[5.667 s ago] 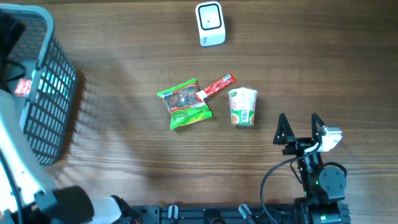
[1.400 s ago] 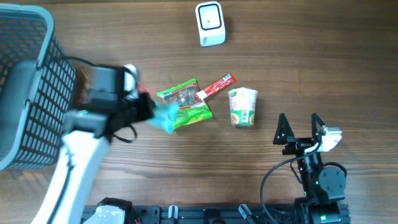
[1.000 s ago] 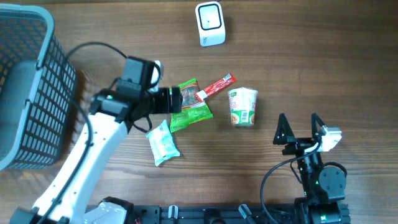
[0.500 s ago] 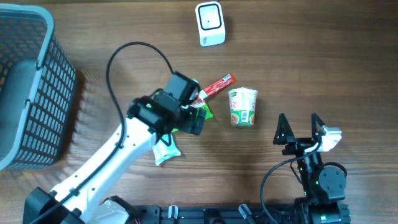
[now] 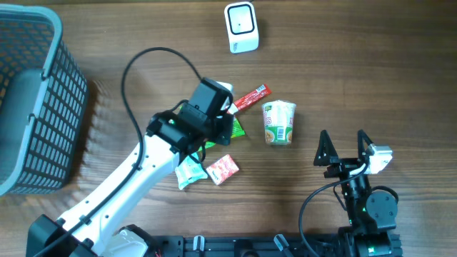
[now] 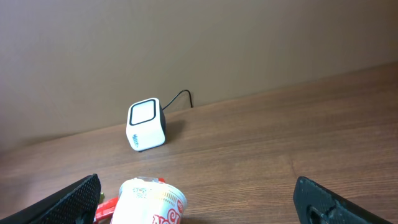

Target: Scan the item barcode

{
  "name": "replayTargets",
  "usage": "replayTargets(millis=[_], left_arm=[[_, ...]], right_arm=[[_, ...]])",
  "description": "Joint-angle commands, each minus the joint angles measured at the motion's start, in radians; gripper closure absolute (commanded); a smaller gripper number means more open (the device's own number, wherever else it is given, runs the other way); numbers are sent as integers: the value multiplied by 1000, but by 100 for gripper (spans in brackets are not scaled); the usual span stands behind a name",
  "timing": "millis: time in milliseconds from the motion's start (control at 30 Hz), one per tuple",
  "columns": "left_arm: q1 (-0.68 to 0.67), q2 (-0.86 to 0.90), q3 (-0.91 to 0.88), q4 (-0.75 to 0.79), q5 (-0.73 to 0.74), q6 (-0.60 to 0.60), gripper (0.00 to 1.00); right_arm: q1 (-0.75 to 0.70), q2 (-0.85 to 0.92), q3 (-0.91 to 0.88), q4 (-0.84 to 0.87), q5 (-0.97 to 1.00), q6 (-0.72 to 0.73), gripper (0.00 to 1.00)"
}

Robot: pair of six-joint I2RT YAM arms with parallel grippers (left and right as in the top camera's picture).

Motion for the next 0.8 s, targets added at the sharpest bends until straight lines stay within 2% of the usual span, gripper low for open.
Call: replayTargets(millis=[0, 100, 200, 233, 267, 367, 767], left_arm=[[131, -41, 1, -45, -179, -190, 90], [308, -41, 1, -69, -178, -189, 79], [463, -40, 1, -81, -178, -189, 62], [508, -40, 1, -81, -178, -189, 41], [547, -40, 1, -82, -178, -189, 0], [589, -40, 1, -97, -178, -189, 0], [589, -40, 1, -98, -178, -189, 0]], right_arm=[[-2, -6, -1, 6, -5, 7, 0], [-2, -6, -1, 6, -5, 6, 0], [-2, -6, -1, 6, -5, 7, 0], [-2, -6, -1, 6, -6, 7, 0], [-2, -6, -1, 6, -5, 7, 0], [-2, -6, -1, 6, -6, 7, 0], [-2, -6, -1, 6, -6, 6, 0]])
